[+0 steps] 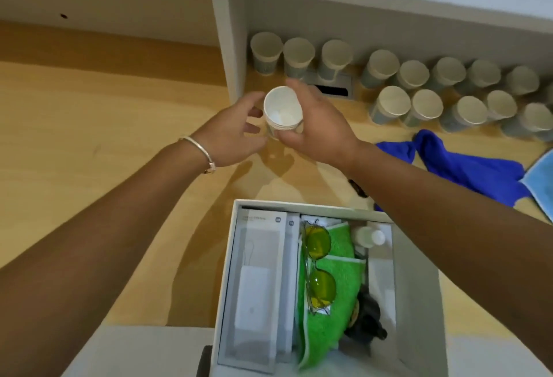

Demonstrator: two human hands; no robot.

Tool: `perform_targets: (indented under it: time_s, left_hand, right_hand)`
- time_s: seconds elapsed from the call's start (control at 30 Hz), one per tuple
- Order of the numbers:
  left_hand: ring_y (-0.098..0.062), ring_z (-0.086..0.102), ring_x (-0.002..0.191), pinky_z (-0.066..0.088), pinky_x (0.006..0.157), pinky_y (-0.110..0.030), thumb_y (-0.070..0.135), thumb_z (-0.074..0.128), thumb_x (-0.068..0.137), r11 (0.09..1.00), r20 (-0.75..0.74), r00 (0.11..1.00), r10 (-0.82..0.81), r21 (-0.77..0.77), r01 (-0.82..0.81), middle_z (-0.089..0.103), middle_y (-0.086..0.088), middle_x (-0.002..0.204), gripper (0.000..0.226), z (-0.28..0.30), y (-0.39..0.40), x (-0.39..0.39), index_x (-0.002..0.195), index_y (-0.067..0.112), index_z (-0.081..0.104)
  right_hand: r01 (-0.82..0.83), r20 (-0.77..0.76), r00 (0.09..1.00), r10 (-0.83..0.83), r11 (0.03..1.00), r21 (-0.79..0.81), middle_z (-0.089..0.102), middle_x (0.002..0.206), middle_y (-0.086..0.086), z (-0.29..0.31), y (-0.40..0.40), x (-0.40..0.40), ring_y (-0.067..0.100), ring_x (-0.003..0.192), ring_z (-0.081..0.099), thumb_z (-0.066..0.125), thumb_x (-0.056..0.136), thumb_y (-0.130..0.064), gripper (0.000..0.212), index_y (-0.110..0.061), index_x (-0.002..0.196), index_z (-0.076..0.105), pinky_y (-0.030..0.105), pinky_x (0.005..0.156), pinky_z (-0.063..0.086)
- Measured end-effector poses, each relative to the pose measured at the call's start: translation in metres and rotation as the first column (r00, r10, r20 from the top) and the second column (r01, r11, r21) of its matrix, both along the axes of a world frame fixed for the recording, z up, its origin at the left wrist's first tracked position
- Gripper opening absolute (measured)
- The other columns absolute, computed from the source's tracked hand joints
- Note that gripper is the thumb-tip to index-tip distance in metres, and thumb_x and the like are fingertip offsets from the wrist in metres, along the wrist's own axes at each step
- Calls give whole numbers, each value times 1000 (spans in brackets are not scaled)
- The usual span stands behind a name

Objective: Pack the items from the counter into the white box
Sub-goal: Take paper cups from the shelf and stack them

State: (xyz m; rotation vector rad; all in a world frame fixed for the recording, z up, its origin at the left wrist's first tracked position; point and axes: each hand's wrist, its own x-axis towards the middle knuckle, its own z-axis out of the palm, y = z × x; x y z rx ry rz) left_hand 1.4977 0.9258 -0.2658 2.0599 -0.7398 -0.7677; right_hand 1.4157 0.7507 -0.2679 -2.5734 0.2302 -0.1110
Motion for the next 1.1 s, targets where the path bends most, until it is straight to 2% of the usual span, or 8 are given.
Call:
perform_targets:
  time_s: [0.1,0.27,0.37,0.53,0.7,0.83,0.93,1.1]
  left_hand:
    - [-8,56,117,52,95,-35,33,71,78,995,-63,998,-17,-102,11,50,5,136,78,37,-5,-19,145,31,32]
    - [-11,62,110,59,75,-33,70,66,65,983,-251,965,76,-145,-115,52,15,125,93,92,-11,-75,145,40,29]
    - [-12,65,107,59,74,-35,69,68,66,985,-361,931,56,-134,-111,54,18,121,93,108,-13,-107,145,43,27]
    - [-10,68,100,59,68,-34,56,78,62,991,-351,936,23,-115,-67,58,6,125,99,106,-17,-155,146,38,27]
    - [-9,69,91,60,71,-34,49,84,51,996,-175,982,71,-47,-81,54,9,123,95,77,-17,-198,132,29,39]
    - [0,61,89,51,74,-16,30,89,60,998,91,996,-9,62,3,53,11,119,86,47,-16,-219,130,28,39]
    - [-13,54,104,50,88,-30,32,89,59,978,281,951,-131,196,76,48,0,129,94,26,-21,-225,137,22,38]
    - [-23,56,109,51,83,-39,38,84,61,908,386,884,-264,408,94,44,1,140,100,-1,-28,-226,143,25,29]
  right_hand:
    - [37,81,996,-39,999,23,45,142,1,33,-7,-24,21,119,49,77,74,-44,86,-26,144,30,28,85,43]
    - [-55,181,982,48,998,33,49,131,3,80,-17,-87,18,114,49,78,75,-35,76,-18,138,39,34,85,46]
    - [-139,263,957,123,989,44,50,125,0,94,-18,-126,15,109,49,80,74,-31,68,-18,131,44,32,81,46]
    - [-218,378,905,198,976,12,50,129,6,85,-19,-187,17,116,47,81,74,-25,69,-12,131,44,29,81,48]
    - [-319,288,907,307,948,-6,45,139,6,53,-27,-237,18,123,45,82,72,-32,77,-17,135,40,29,89,47]
    - [-317,223,926,304,948,24,42,142,2,34,-46,-266,15,128,41,81,72,-39,84,-21,141,37,29,96,43]
    - [-191,211,962,173,979,67,44,140,0,25,-61,-280,13,130,39,77,76,-40,77,-21,140,40,30,99,40]
    - [10,192,981,-35,992,130,48,131,-5,18,-83,-293,7,119,43,72,81,-38,64,-20,136,43,20,93,39]
